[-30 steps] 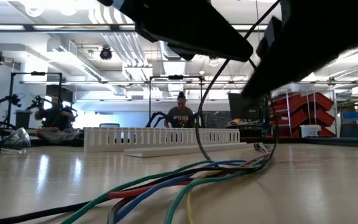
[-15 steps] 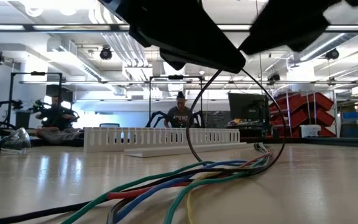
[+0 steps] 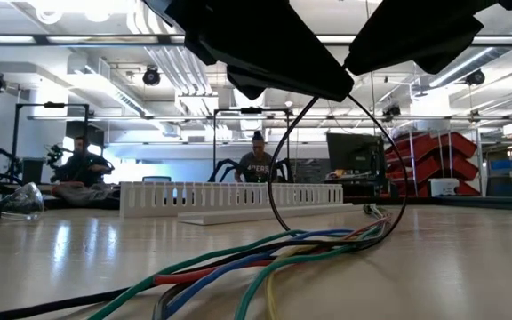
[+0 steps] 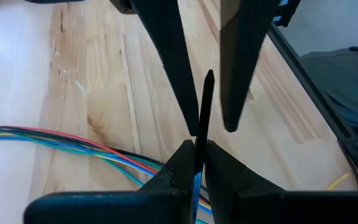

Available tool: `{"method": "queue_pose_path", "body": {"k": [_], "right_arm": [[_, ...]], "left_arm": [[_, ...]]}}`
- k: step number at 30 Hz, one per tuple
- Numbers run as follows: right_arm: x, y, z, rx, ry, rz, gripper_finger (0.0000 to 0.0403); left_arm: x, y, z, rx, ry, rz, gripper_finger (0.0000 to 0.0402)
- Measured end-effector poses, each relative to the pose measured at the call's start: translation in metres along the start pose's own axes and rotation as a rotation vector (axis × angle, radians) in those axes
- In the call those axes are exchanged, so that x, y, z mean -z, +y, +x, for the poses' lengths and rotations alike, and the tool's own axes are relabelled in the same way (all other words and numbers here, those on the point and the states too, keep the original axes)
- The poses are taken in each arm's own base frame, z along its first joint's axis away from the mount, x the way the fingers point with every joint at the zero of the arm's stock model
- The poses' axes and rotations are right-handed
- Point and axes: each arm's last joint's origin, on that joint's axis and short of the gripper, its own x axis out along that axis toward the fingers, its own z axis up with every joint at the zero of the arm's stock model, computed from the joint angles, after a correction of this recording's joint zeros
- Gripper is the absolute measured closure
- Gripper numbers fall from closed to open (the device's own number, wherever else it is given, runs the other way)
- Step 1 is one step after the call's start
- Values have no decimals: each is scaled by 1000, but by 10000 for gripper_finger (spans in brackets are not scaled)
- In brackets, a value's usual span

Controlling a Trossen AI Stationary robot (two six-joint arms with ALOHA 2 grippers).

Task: Ziptie cables
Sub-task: Wrap the zip tie around the bundled colored cable

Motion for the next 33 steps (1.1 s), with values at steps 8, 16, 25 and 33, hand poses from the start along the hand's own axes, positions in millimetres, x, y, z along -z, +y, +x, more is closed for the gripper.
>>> {"method": "queue_pose_path", "body": {"k": [8, 16, 25, 33], "right_arm": [[0, -1, 0, 10, 15, -12, 396], [-13, 1, -18, 17, 69, -52, 403], [-27, 13, -53, -24, 175, -144, 402], [-39, 27, -86, -35, 90, -155, 402]], "left_arm": [[0, 0, 0, 1, -2, 0, 393], [-1, 0, 0, -3, -9, -1, 393], [0, -1, 0, 2, 0, 5, 392], [0, -1, 0, 2, 2, 6, 392]]}}
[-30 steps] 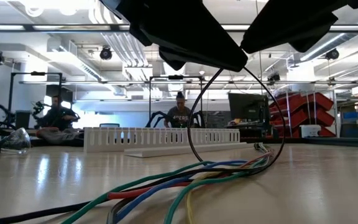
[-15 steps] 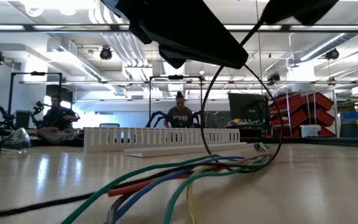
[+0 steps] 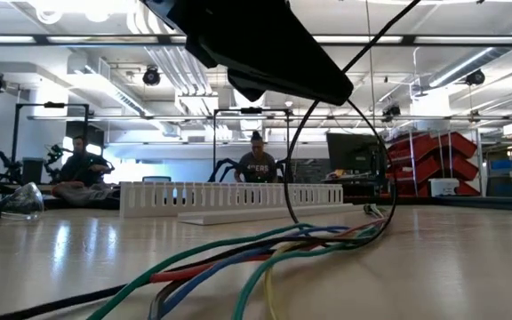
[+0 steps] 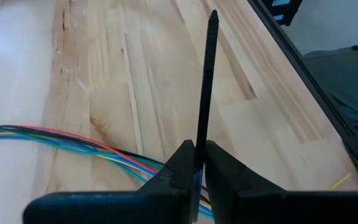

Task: Ziptie cables
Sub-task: Wrap the zip tie around the bundled colored cable

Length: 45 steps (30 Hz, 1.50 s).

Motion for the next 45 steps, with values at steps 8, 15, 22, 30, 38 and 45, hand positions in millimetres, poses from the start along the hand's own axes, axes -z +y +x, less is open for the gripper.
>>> {"method": "queue_pose_path", "body": {"k": [8, 15, 22, 30, 38, 45], "right_arm": [[19, -4, 25, 117, 9, 207, 329], [30, -7, 55, 189, 21, 404, 244], [26, -9, 72, 181, 1, 398, 238], [21, -20, 82, 209, 15, 364, 271], [20, -21, 83, 203, 21, 305, 307], [17, -19, 84, 183, 2, 262, 352]], "left_arm": [[-1, -1, 0, 3, -11, -1, 392], [-2, -1, 0, 4, -22, 8, 392], [-2, -1, 0, 5, -24, 9, 392], [-2, -1, 0, -1, -26, 8, 392], [-2, -1, 0, -2, -26, 8, 392], [-3, -1, 0, 1, -28, 8, 392]]}}
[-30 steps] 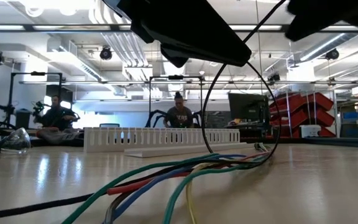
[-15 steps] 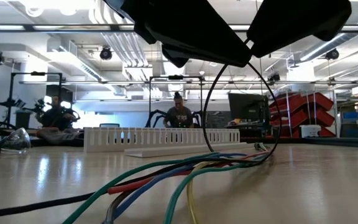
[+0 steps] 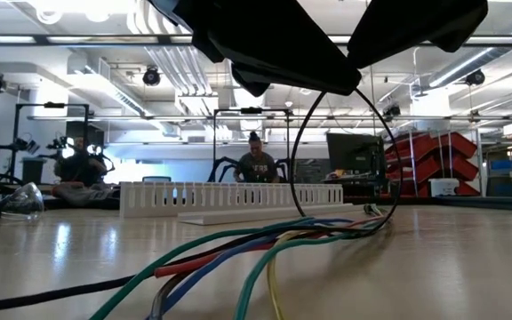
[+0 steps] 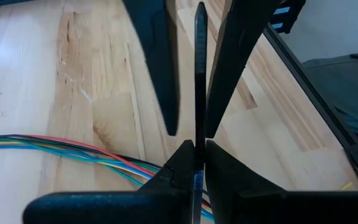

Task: Ziptie cables
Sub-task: Wrap the zip tie around the bundled colored cable

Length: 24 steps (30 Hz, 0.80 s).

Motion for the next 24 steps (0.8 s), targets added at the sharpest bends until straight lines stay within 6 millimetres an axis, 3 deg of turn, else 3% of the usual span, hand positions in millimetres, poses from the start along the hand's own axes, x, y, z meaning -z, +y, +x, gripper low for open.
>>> {"method": "queue_pose_path", "body": {"k": [6, 24], "right_arm": [[0, 0, 0, -9, 7, 3, 398], [-2, 0, -5, -76, 63, -84, 402]], "left_arm": [[0, 0, 0, 0, 0, 0, 392], [9, 0, 1, 10, 16, -11, 392]]}}
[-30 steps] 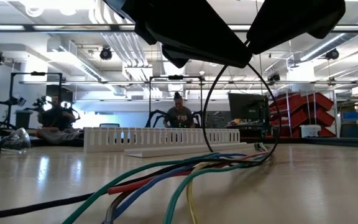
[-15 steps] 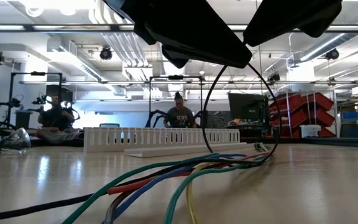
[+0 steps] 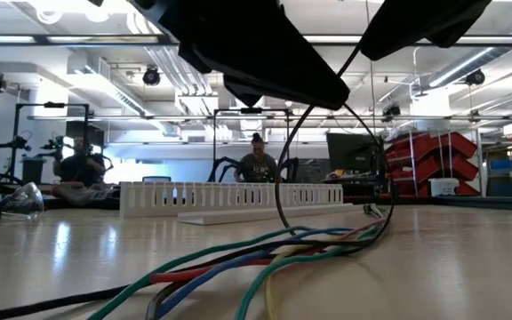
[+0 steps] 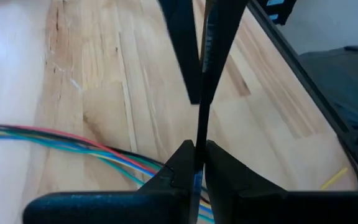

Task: Ziptie cables
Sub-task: Wrap the zip tie around the bundled colored cable

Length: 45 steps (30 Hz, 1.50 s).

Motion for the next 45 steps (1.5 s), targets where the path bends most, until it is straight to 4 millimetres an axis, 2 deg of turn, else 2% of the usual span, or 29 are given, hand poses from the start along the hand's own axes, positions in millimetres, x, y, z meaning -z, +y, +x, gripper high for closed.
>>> {"method": "queue_pose_path", "body": {"k": [11, 14, 21, 25, 28, 39, 45], "right_arm": [[-1, 0, 1, -4, -1, 64, 396], [-1, 0, 1, -6, -3, 92, 373], [-4, 2, 3, -26, -25, 186, 288], [-6, -1, 6, -19, -26, 201, 266], [-8, -3, 8, -14, -24, 226, 272], [-3, -3, 15, 3, -9, 216, 340], [-3, -3, 16, 3, -8, 197, 354]], "left_arm": [[1, 0, 1, 0, -37, -3, 392], [0, 0, 1, 0, -44, 6, 392], [0, 0, 1, -1, -46, 9, 392], [0, 0, 1, -1, -46, 9, 392], [0, 0, 1, -1, -47, 9, 392], [0, 0, 1, -2, -46, 9, 392], [0, 0, 1, -1, -46, 9, 392]]}}
